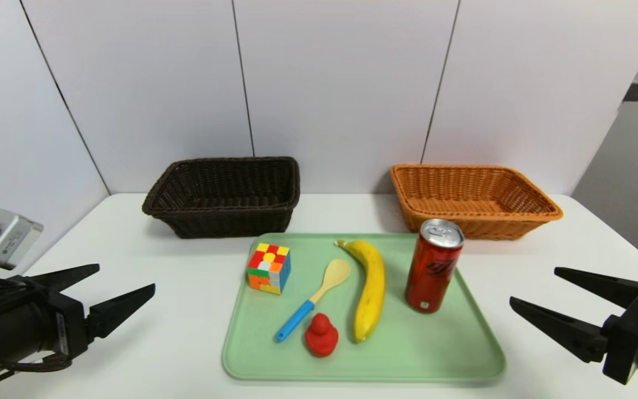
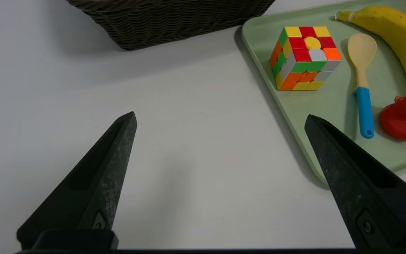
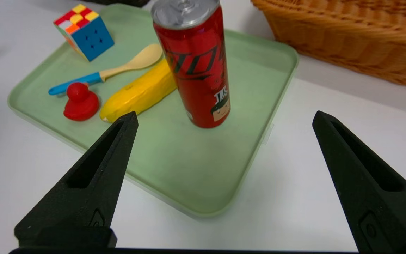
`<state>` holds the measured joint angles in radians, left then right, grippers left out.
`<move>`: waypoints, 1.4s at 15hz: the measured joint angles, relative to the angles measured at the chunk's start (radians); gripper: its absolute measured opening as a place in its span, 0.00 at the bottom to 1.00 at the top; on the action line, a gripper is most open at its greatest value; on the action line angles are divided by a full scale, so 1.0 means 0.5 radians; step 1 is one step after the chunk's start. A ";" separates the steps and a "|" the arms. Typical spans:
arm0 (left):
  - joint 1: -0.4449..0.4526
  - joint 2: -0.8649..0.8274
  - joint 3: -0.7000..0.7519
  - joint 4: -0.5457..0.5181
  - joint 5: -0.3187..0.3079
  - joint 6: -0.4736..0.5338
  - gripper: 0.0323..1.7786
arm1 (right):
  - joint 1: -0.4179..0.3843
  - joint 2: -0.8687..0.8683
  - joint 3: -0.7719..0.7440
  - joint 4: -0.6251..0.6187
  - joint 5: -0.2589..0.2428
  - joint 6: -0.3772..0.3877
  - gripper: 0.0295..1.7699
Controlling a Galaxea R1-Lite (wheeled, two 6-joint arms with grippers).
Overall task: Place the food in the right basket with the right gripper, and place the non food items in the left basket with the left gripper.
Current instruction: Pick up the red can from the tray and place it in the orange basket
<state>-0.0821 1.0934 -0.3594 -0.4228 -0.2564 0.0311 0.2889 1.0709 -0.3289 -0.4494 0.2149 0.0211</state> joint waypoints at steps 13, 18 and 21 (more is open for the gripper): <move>-0.203 0.479 0.130 -0.546 0.091 -0.032 0.95 | 0.293 1.049 0.414 -1.576 -0.217 0.043 0.97; -0.248 0.487 0.126 -0.543 0.141 -0.031 0.95 | 0.307 1.469 0.432 -2.134 -0.252 0.050 0.97; -0.269 0.488 0.126 -0.542 0.156 -0.030 0.95 | 0.323 1.571 0.339 -2.144 -0.254 0.052 0.97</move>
<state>-0.2164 1.3372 -0.2962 -0.6936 -0.1783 0.0162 0.4506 1.8564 -0.1596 -1.5215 0.0879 0.0470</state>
